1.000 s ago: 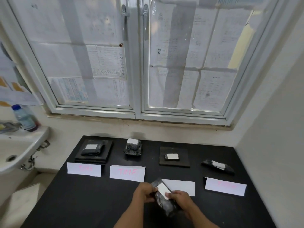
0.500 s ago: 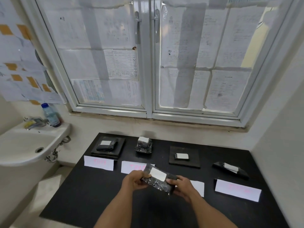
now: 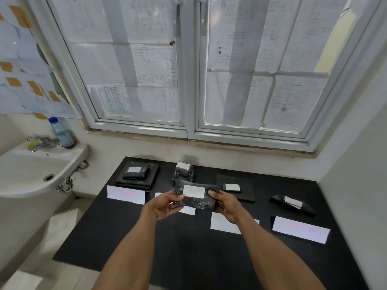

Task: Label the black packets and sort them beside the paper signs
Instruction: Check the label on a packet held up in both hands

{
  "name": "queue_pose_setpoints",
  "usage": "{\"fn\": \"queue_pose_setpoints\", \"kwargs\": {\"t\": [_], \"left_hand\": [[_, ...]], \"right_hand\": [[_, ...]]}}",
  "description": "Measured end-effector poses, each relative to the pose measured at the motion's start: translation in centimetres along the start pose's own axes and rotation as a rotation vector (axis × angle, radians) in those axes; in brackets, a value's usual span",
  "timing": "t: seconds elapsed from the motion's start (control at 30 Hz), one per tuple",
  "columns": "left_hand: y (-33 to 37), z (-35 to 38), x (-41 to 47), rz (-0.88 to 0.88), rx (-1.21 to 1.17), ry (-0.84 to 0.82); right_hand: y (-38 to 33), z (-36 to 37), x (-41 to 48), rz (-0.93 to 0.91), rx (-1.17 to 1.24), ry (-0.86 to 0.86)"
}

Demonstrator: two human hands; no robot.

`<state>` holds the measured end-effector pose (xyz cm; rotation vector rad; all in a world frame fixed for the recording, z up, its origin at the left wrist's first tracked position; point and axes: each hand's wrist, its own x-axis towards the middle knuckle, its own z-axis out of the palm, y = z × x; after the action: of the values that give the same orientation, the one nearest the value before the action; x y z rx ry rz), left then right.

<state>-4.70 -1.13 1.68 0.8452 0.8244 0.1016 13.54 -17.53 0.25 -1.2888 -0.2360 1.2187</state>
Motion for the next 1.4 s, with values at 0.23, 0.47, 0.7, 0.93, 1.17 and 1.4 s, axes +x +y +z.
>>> {"fn": "queue_pose_setpoints", "kwargs": {"t": [0.23,0.47,0.7,0.93,1.17,1.4], "left_hand": [[1.7,-1.6,1.7,0.017,0.004,-0.011],[3.4,-2.4,3.4,0.000,-0.024,-0.050],[5.7,-5.4,5.2,-0.014,-0.057,-0.091],[8.4,-8.2,6.6,-0.017,-0.056,-0.166],[13.7,-9.6,8.1,0.049,-0.023,-0.270],[17.0,-10.0,8.6,0.074,-0.065,-0.314]], "right_hand": [[-0.4,2.7,2.5,-0.030,0.046,0.031],[-1.1,5.6,5.4,-0.146,-0.032,0.139],[-1.5,8.2,8.4,-0.150,-0.036,0.177],[-2.6,10.7,10.8,-0.163,-0.069,0.150],[-6.1,13.7,12.7,-0.301,-0.141,0.166],[-8.3,16.3,14.2,-0.421,-0.259,0.247]]}}
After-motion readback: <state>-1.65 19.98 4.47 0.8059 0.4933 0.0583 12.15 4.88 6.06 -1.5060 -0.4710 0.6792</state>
